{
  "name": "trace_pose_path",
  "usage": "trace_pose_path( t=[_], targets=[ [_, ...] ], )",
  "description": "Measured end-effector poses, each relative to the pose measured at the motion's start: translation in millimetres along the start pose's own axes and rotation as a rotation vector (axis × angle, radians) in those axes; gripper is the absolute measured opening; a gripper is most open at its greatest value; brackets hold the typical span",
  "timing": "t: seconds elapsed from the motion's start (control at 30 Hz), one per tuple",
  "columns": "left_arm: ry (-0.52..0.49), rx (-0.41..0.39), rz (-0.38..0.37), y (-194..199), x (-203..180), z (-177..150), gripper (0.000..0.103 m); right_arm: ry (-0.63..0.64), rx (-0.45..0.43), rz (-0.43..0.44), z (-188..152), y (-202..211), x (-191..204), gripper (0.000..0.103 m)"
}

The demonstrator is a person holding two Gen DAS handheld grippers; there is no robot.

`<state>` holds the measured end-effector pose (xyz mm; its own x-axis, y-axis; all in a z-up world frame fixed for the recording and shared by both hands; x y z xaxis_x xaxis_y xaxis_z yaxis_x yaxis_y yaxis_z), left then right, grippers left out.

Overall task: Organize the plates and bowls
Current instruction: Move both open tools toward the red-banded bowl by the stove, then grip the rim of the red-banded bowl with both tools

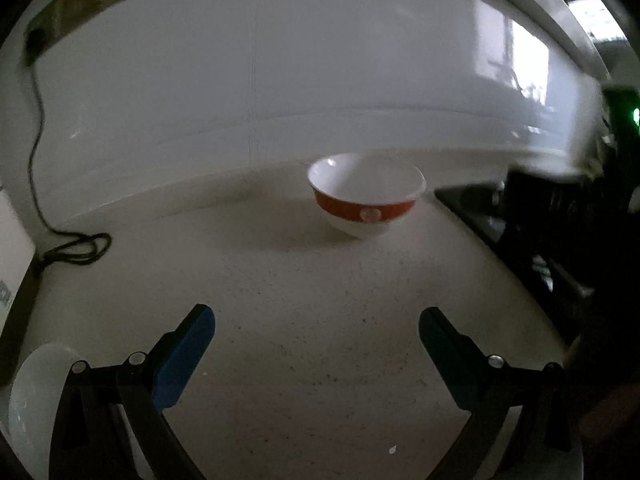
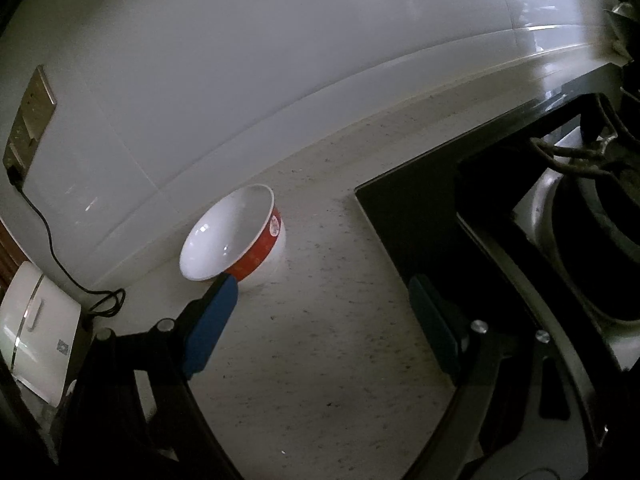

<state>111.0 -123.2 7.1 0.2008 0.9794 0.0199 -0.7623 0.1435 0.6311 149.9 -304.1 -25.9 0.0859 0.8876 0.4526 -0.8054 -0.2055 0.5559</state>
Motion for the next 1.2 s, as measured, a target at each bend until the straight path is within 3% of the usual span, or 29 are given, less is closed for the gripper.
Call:
trace_pose_path(
  t=[0.1,0.27,0.43,0.6,0.97,1.03,1.17,1.2],
  targets=[
    [0.043,-0.002,-0.064,2,1,3,0.103,0.011,-0.024,0.02,-3,9,5,0.089],
    [-0.007,-0.004,-0.1,5,-8,-2,0.103,0.039,-0.033,0.027,1,8,13,0.09],
    [0.052,0.048,-0.186,1,-3,-2,0.103,-0.04,0.073,0.062,21,-26,10,0.09],
    [0.122,0.094,-0.224,-11,7,-4,0.103,-0.027,0.26,0.062,38,-73,22,0.09],
    [0.115,0.115,-0.227,-14,8,-5,0.103,0.046,0.383,-0.038,43,-110,39,0.089],
    [0.118,0.121,-0.229,-14,8,-5,0.103,0.08,0.391,-0.056,42,-109,41,0.082],
    [0.137,0.133,-0.23,-15,12,-6,0.103,0.096,0.419,-0.023,38,-102,43,0.034],
    [0.144,0.137,-0.233,-16,13,-7,0.103,0.099,0.42,-0.019,37,-99,44,0.028]
  ],
)
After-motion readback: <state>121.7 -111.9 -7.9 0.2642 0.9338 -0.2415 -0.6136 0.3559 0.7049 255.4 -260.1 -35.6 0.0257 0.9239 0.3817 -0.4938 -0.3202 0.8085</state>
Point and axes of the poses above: each gripper's, at about its wrist camera, not at the fingertips, and y roughly against the way its jaws point, x to its left, z to its top, the point moved 2 cm from there along -y, roughly the way its jaws point, and after that the axes turned 1 degree about y, right-handed, at the moved point
